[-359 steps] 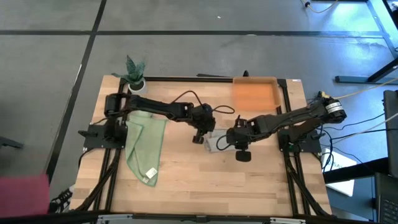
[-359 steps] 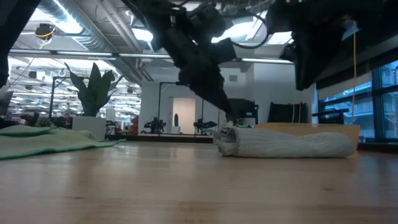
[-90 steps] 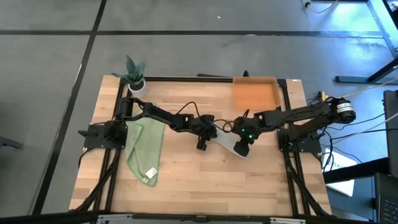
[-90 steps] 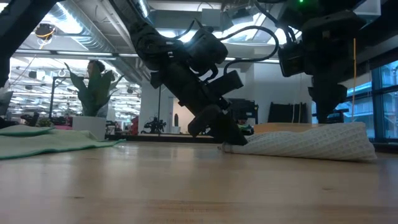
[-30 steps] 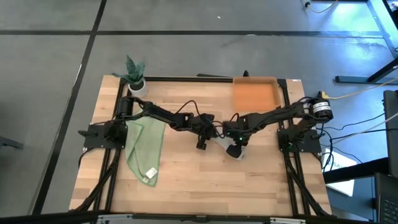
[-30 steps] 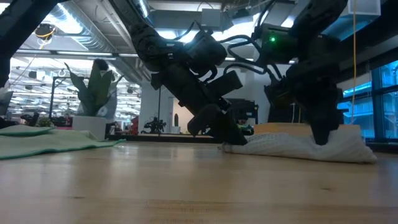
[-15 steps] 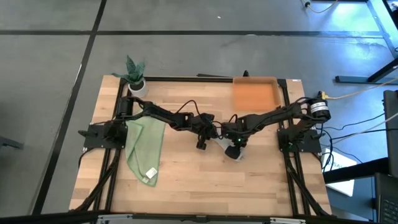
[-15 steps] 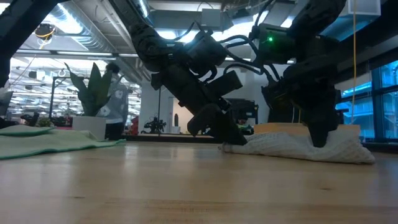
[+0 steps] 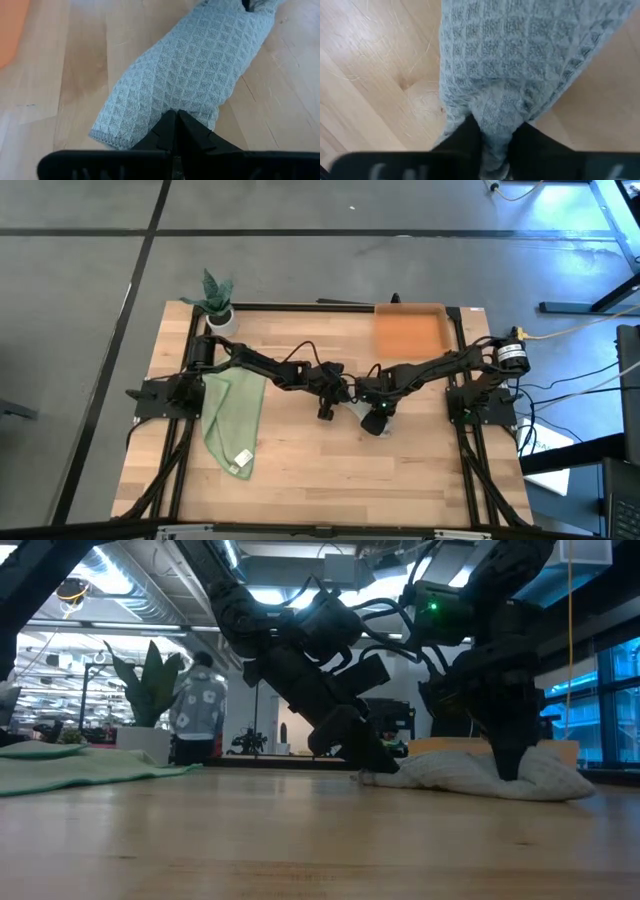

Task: Roll microfiber towels into tight, uniform cylinder then place into a basket
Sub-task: Put the gray microfiber towel into the orange bin

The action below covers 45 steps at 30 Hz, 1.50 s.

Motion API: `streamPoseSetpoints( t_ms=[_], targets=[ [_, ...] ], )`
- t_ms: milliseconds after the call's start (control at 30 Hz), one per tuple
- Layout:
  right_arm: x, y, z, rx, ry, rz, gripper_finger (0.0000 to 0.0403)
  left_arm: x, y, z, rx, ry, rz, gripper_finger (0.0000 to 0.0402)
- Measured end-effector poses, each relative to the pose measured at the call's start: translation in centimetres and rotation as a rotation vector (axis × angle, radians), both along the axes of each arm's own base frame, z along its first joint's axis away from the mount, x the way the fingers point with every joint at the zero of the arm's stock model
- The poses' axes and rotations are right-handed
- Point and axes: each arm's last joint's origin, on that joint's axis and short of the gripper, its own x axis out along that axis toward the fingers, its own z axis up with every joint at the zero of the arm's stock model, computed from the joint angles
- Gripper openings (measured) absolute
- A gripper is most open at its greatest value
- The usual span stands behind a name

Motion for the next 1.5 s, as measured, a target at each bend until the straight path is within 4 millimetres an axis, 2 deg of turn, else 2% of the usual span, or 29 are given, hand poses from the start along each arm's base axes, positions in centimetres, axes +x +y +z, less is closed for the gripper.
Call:
streamPoseSetpoints(
  t_ms=[100,400,667,833,967,1200,1333,1500],
  targets=[
    [0.0,0.0,0.0,0.000,0.001,0.001,0.0032,0.0,0.0,0.0,-0.001,0.003,0.002,0.0014],
    [-0.1,-0.4,0.0,0.003,0.009,0.009,0.0032,-1.6,0.3,3.1,0.093,0.094,0.100,0.0014],
    [-0.2,-1.8,1.0,-0.037,-0.006,-0.015,0.0032,-3.7,-0.1,5.6,0.122,0.223,0.128,0.0014],
    [-0.6,-3.4,2.4,-0.138,0.030,-0.026,0.0032,-5.1,-0.4,7.6,0.128,0.271,0.143,0.0014],
    [-0.9,-4.6,3.6,-0.185,0.061,-0.012,0.0032,-6.0,-0.4,9.7,0.126,0.241,0.194,0.0014],
    [-0.6,-6.6,7.3,-0.236,-0.002,0.051,0.0032,-7.3,-0.2,13.4,0.176,0.140,0.258,0.0014],
    [-0.6,-7.7,9.6,-0.297,0.015,0.087,0.0032,-8.0,-0.3,14.8,0.186,0.102,0.278,0.0014],
    [-0.8,-9.4,12.0,-0.374,0.039,0.128,0.0032,-8.4,-0.2,15.5,0.199,0.083,0.297,0.0014]
  ],
)
